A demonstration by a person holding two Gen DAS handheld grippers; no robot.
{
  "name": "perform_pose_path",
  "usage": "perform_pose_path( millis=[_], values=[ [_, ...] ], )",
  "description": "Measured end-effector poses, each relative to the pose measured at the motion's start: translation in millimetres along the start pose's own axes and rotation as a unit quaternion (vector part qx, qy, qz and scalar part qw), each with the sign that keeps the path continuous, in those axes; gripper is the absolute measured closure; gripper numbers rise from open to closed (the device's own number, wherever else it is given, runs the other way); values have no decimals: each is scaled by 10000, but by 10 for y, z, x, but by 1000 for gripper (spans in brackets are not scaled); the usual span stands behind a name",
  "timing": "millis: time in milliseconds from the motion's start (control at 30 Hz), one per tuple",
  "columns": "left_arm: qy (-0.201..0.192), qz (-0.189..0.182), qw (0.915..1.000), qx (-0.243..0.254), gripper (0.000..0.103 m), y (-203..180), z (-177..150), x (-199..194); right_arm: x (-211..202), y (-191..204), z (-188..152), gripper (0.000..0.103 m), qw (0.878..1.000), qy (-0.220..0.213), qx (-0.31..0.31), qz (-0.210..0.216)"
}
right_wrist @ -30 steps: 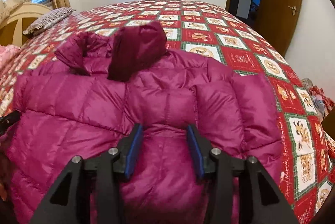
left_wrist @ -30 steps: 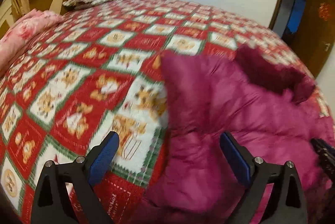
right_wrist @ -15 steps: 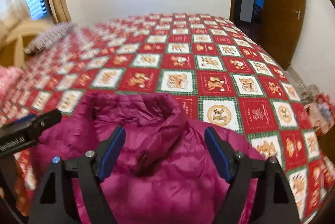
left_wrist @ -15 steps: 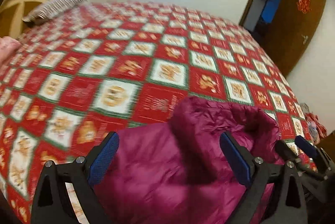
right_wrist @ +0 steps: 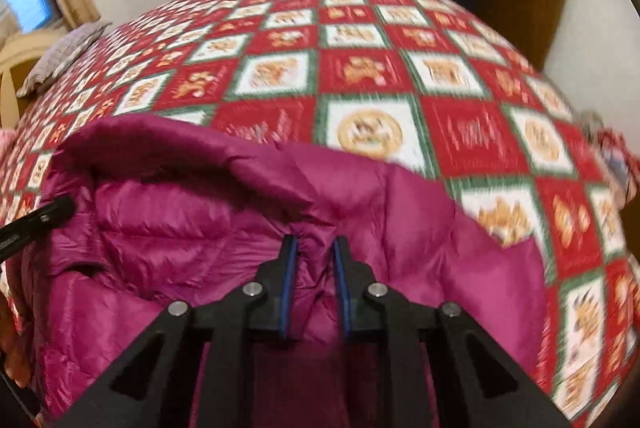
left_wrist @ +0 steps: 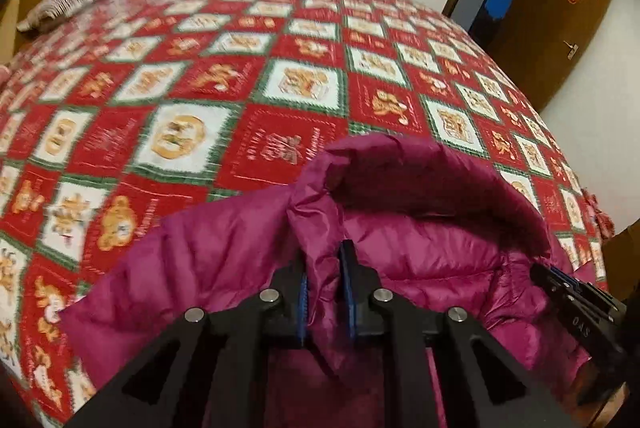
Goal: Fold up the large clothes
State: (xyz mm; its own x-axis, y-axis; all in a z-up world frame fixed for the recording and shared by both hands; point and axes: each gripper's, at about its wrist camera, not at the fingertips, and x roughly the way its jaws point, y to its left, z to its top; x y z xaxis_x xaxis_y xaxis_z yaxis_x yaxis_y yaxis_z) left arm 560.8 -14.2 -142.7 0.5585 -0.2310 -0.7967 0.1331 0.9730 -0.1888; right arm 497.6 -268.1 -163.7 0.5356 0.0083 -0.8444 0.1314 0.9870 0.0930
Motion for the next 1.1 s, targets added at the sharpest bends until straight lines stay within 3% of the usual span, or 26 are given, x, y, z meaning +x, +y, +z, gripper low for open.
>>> perform_pose_path(
  millis=[233,367,433,533,600,667,767,867,1000,1100],
  values=[
    [-142,311,9994,-89,89,128,-262,65,35,-67,-120,84,9996,-225,147,-1],
    [-438,1,9979,-483,86,315,-434,185,16,-95,-238,84,9984,-564,65,-44],
    [-507,31,9973,-538,86,303,-447,202,9,-76,-234,83,9982,-578,-11,-123],
    [-528,358,9977,-232,85,175,-451,206,-18,-29,-220,76,9983,-463,-265,-242],
    [-544,422,9975,-149,85,145,-454,204,-133,-48,-271,67,9980,-399,-430,-230],
    [-557,411,9975,-158,85,162,-457,201,-332,-103,-339,52,9961,-536,-489,-506],
    [-573,500,9971,-95,85,147,-462,200,-635,-93,-310,51,9902,-1075,-452,-764],
    [-592,662,9960,20,85,92,-474,198,-808,91,-44,51,9874,-1378,-304,-710],
    [-608,736,9954,61,84,77,-476,203,-547,330,371,51,9936,-1086,275,-146],
    [-613,785,9950,101,84,67,-481,206,-139,401,426,51,9970,-594,488,-32]
  ],
)
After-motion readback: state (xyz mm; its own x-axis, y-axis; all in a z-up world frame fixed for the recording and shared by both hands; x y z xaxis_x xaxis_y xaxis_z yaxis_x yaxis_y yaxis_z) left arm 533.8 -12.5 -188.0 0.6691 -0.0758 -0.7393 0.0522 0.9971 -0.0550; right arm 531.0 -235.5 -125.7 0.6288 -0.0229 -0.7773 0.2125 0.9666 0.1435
